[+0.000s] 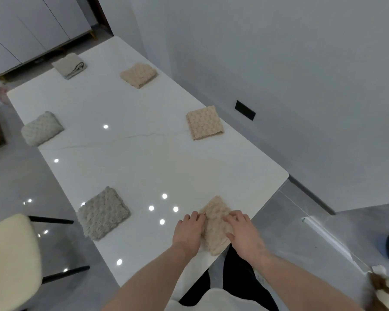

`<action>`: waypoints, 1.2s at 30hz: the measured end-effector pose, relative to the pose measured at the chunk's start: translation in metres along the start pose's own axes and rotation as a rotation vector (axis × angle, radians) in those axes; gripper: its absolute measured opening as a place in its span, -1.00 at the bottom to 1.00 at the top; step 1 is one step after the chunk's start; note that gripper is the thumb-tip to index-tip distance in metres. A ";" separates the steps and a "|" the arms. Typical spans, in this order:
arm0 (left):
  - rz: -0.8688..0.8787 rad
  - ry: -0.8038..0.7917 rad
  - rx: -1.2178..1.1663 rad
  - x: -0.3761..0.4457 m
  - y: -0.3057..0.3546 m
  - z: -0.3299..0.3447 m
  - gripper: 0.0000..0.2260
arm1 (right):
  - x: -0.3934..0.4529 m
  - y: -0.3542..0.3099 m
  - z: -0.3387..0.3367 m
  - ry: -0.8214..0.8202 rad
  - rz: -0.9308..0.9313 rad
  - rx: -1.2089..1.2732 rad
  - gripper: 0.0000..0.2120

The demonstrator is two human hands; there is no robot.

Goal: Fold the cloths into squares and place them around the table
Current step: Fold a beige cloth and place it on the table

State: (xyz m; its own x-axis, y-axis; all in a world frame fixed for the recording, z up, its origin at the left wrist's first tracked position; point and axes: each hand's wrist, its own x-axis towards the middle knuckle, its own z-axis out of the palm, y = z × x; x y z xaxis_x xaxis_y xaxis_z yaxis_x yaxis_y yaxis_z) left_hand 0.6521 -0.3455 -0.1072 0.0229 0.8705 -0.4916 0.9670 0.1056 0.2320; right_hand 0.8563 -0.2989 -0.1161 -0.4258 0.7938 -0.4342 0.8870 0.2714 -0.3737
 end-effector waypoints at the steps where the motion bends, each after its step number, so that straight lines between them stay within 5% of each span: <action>1: 0.003 -0.005 -0.019 0.001 0.000 -0.001 -0.34 | 0.001 0.001 0.000 -0.009 0.003 0.000 -0.55; 8: 0.049 -0.039 -0.131 -0.002 -0.004 -0.009 -0.30 | 0.000 0.001 -0.006 -0.027 0.042 0.018 -0.54; 15: 0.016 0.063 -0.322 -0.023 -0.010 -0.014 -0.53 | -0.011 -0.005 -0.019 -0.054 0.054 0.075 -0.50; 23: -0.025 0.073 -0.446 -0.029 -0.012 -0.020 -0.57 | -0.021 0.016 -0.038 -0.026 0.099 0.176 -0.55; 36: -0.115 0.067 -0.535 0.050 0.078 -0.066 -0.53 | 0.024 0.093 -0.127 -0.042 0.025 0.256 -0.54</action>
State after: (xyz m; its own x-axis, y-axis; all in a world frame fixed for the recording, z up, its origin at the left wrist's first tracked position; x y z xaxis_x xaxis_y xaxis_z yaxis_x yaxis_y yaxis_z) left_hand 0.7116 -0.2621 -0.0583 -0.1089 0.8657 -0.4885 0.6980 0.4165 0.5825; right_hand 0.9513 -0.1854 -0.0573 -0.4162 0.7741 -0.4771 0.8252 0.1013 -0.5556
